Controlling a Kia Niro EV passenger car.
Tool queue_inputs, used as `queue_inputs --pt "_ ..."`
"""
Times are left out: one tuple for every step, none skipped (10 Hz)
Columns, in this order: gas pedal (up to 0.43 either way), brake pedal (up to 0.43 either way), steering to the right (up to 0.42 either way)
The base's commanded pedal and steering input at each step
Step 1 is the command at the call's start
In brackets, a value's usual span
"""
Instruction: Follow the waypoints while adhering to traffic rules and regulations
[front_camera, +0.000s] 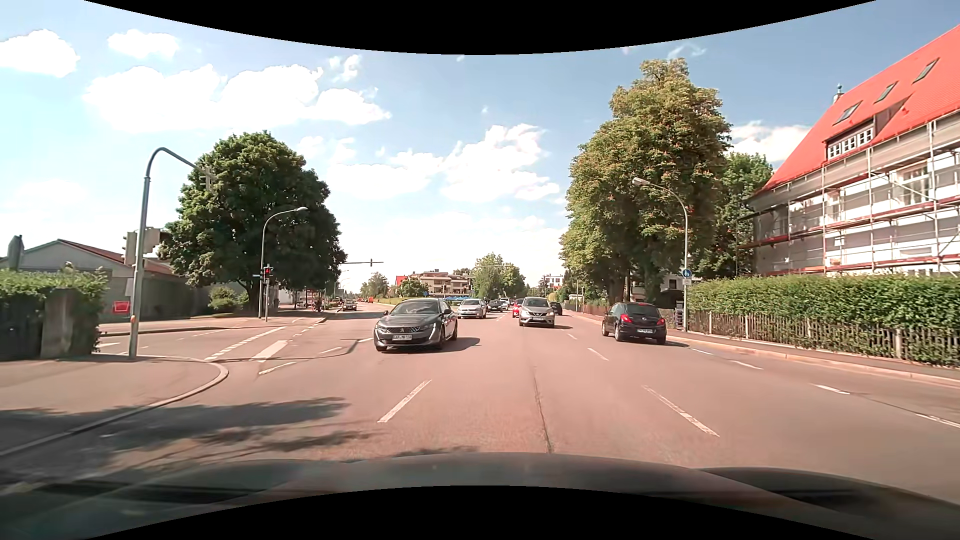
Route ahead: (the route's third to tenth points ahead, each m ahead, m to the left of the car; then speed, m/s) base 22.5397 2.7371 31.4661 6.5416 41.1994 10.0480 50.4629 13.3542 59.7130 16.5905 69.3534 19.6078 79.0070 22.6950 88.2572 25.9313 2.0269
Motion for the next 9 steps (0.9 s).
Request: queue_inputs --pt "0.000 0.213 -0.023" --pt "0.000 0.220 -0.024" --pt "0.000 0.232 -0.025" --pt "0.000 0.232 -0.025" --pt "0.000 0.232 -0.025" --pt "0.000 0.232 -0.025" --pt "0.000 0.232 -0.026" --pt "0.000 0.232 -0.026" --pt "0.000 0.232 -0.026"
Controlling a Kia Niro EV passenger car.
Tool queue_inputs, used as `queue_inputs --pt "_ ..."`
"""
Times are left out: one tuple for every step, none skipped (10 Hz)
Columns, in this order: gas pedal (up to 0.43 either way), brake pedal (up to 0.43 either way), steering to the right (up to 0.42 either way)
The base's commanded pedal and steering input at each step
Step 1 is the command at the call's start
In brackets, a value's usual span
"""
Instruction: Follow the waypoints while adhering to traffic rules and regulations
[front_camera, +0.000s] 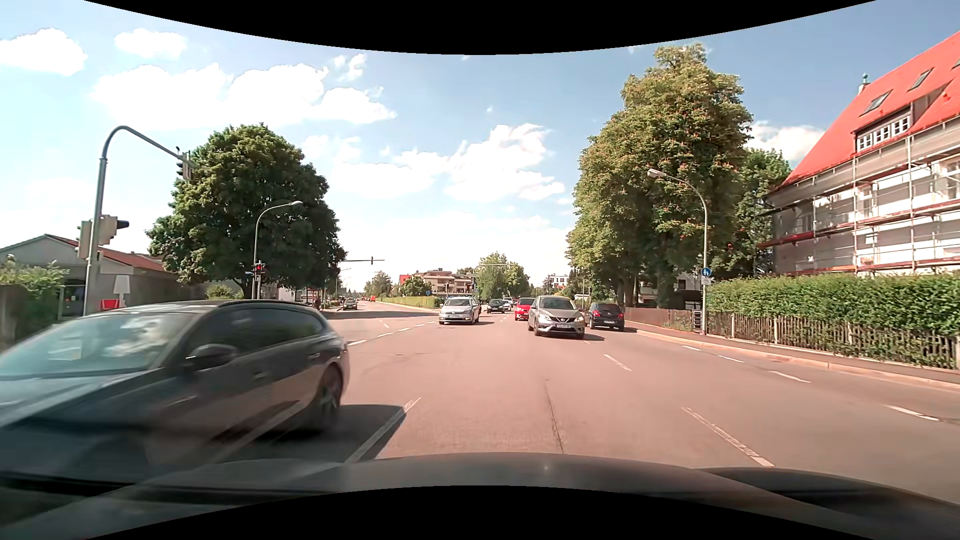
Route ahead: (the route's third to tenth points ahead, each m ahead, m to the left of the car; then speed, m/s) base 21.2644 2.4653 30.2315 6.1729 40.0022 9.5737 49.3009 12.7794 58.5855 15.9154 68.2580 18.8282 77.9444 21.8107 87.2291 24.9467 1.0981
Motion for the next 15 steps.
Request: queue_inputs --pt "0.000 0.232 -0.026" --pt "0.000 0.232 -0.027" --pt "0.000 0.232 -0.028" --pt "0.000 0.232 -0.027" --pt "0.000 0.232 -0.027" --pt "0.000 0.232 -0.028" --pt "0.000 0.232 -0.028" --pt "0.000 0.238 -0.028" --pt "0.000 0.232 -0.028" --pt "0.000 0.232 -0.028" --pt "0.000 0.238 -0.028" --pt "0.000 0.238 -0.028" --pt "0.000 0.238 -0.028" --pt "0.000 0.238 -0.028" --pt "0.000 0.238 -0.028"
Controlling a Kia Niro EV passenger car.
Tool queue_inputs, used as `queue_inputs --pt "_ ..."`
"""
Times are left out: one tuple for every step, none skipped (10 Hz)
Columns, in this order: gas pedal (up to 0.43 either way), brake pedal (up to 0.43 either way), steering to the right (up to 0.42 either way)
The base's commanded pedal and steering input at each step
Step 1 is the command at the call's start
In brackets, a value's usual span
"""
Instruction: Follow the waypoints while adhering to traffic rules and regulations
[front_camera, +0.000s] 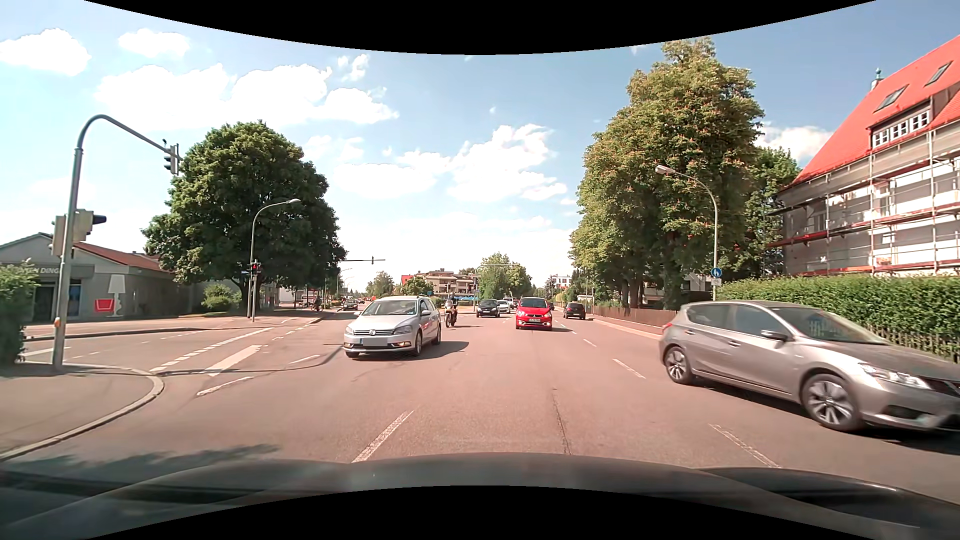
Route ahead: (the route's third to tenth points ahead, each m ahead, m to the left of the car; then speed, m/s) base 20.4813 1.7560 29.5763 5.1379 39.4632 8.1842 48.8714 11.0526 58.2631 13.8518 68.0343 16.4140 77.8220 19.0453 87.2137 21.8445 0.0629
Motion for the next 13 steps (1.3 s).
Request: queue_inputs --pt "0.000 0.256 -0.028" --pt "0.000 0.268 -0.028" --pt "0.000 0.280 -0.028" --pt "0.000 0.305 -0.028" --pt "0.000 0.335 -0.028" --pt "0.000 0.348 -0.028" --pt "0.000 0.360 -0.028" --pt "0.000 0.366 -0.028" --pt "0.000 0.366 -0.028" --pt "0.000 0.372 -0.028" --pt "0.000 0.372 -0.028" --pt "0.000 0.372 -0.028" --pt "0.000 0.372 -0.028"
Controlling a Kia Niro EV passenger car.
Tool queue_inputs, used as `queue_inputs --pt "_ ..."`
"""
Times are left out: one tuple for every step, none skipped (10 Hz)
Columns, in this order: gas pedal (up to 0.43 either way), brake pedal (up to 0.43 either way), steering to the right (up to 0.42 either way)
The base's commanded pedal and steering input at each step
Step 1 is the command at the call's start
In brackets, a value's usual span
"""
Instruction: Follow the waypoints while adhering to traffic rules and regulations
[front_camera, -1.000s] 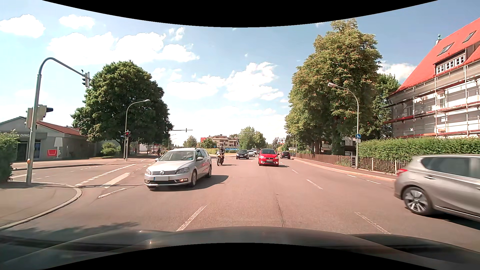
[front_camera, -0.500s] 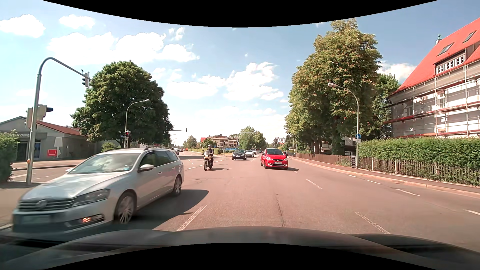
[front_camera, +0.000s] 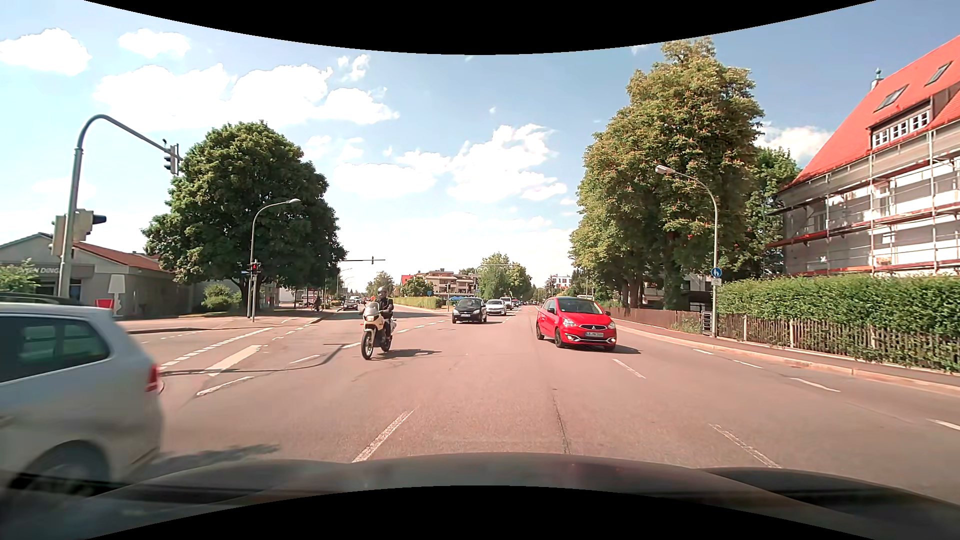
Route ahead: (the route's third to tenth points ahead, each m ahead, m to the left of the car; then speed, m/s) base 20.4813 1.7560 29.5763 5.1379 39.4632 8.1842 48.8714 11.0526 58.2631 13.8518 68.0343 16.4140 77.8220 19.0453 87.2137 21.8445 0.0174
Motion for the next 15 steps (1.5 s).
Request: queue_inputs --pt "0.000 0.372 -0.028" --pt "0.000 0.372 -0.028" --pt "0.000 0.372 -0.028" --pt "0.000 0.372 -0.028" --pt "0.000 0.372 -0.028" --pt "0.000 0.372 -0.028" --pt "0.000 0.372 -0.028" --pt "0.000 0.372 -0.028" --pt "0.000 0.372 -0.028" --pt "0.000 0.372 -0.028" --pt "0.000 0.372 -0.028" --pt "0.000 0.372 -0.028" --pt "0.000 0.372 -0.028" --pt "0.000 0.372 -0.025" --pt "0.000 0.372 -0.020"
